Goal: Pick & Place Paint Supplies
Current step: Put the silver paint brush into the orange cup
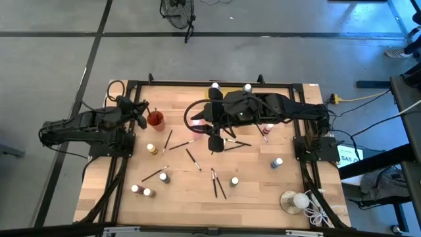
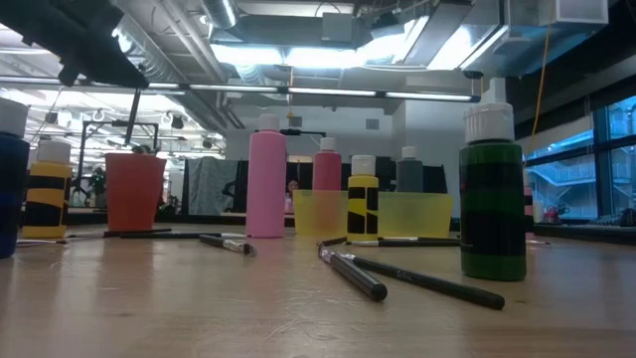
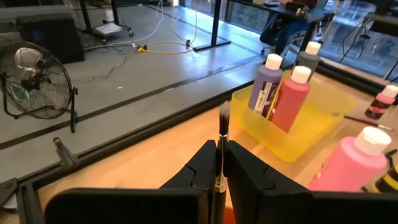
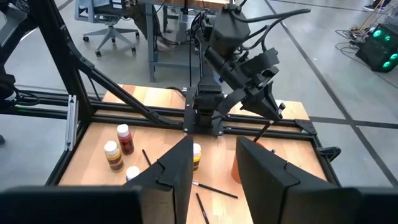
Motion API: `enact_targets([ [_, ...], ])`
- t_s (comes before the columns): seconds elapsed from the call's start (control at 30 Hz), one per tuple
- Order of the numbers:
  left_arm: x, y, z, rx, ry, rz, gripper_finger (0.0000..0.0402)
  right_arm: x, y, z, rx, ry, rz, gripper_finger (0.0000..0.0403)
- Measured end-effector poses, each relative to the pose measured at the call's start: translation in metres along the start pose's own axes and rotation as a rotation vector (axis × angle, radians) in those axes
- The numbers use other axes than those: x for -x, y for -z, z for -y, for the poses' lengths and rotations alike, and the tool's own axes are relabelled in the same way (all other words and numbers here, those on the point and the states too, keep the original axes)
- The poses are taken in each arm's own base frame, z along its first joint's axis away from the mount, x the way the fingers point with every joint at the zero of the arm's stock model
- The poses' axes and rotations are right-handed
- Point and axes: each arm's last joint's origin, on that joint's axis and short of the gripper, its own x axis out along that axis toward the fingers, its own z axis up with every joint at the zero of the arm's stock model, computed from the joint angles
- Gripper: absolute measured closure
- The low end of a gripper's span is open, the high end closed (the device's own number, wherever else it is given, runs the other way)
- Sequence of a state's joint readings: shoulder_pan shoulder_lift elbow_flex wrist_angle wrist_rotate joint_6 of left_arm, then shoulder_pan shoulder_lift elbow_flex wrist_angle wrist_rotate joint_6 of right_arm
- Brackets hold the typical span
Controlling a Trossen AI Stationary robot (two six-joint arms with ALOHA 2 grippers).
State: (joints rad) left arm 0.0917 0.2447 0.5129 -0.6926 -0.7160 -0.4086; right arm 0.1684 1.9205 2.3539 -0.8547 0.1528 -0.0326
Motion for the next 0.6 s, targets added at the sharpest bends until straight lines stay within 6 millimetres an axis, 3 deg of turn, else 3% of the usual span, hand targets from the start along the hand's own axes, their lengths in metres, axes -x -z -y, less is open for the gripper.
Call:
enact_targets([
  [0.4,-0.001,0.003,-0.001,0.046,-0.031,-0.010,0.0375,0.000,-0.001,0.000,-0.003,0.000,0.010,0.0277],
  [0.6,-0.017,0.025,0.006,0.075,0.013,0.008,0.0375,0.000,-0.001,0.000,-0.004,0.000,0.013,0.0277],
])
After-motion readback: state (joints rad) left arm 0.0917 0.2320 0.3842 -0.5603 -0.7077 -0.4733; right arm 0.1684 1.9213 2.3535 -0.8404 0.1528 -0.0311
